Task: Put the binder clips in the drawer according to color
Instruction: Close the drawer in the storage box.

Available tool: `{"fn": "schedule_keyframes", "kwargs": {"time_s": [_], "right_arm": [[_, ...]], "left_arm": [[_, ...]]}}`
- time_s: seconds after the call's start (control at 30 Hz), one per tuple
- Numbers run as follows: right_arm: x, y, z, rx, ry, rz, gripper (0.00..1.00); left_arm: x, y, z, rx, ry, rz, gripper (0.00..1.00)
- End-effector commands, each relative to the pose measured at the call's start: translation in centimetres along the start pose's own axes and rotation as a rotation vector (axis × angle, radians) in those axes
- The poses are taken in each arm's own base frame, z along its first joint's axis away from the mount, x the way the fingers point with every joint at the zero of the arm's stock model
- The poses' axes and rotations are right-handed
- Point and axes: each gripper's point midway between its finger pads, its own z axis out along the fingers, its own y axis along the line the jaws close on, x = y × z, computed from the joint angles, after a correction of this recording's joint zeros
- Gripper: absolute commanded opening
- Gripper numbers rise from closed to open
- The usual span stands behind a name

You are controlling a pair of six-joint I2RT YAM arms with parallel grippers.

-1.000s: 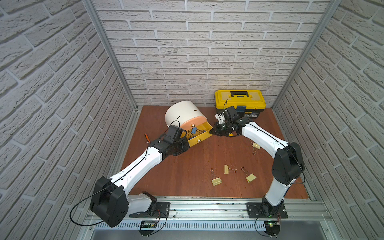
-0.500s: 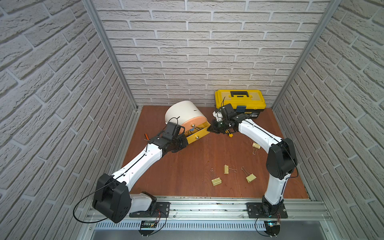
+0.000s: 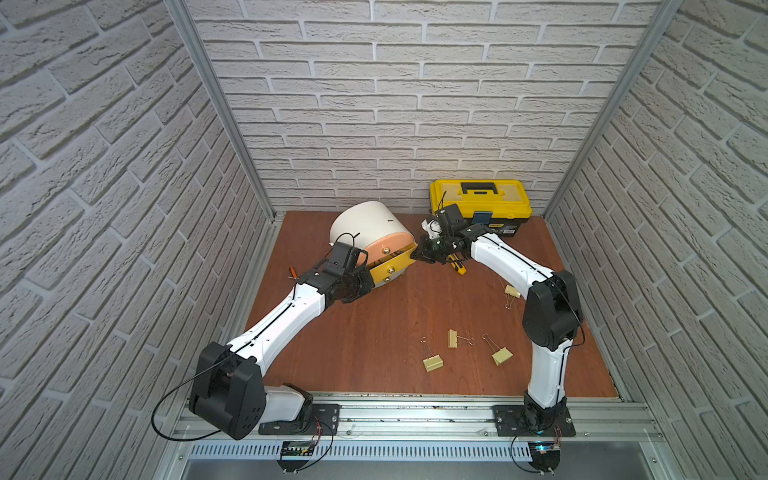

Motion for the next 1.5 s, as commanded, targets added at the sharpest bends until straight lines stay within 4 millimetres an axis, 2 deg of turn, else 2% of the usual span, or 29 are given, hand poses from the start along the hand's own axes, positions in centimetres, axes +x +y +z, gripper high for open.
{"fn": "schedule_keyframes", "kwargs": {"time_s": [0.0, 0.37, 1.1, 1.47], "right_arm": [[-1.4, 0.8, 0.1, -0.031, -0.031, -0.009, 0.02], [-2.0, 1.0, 0.5, -0.045, -0.030, -0.001, 0.02], [-3.2, 2.3, 1.2, -0.138, -0.059, 0.072, 0.02], [-2.2, 1.7, 1.0, -0.129, -0.050, 0.079, 0.02]], "left_arm": [[-1.3, -0.9, -0.3, 0.025, -0.034, 0.019, 0.00], [-2.5, -0.4, -0.2, -0.013, -0.062, 0.025, 0.00], [-3.1, 1.4, -0.9, -0.088, -0.107, 0.020, 0.00], [-3.0, 1.7, -1.3, -0.093, -0.115, 0.016, 0.00]]}}
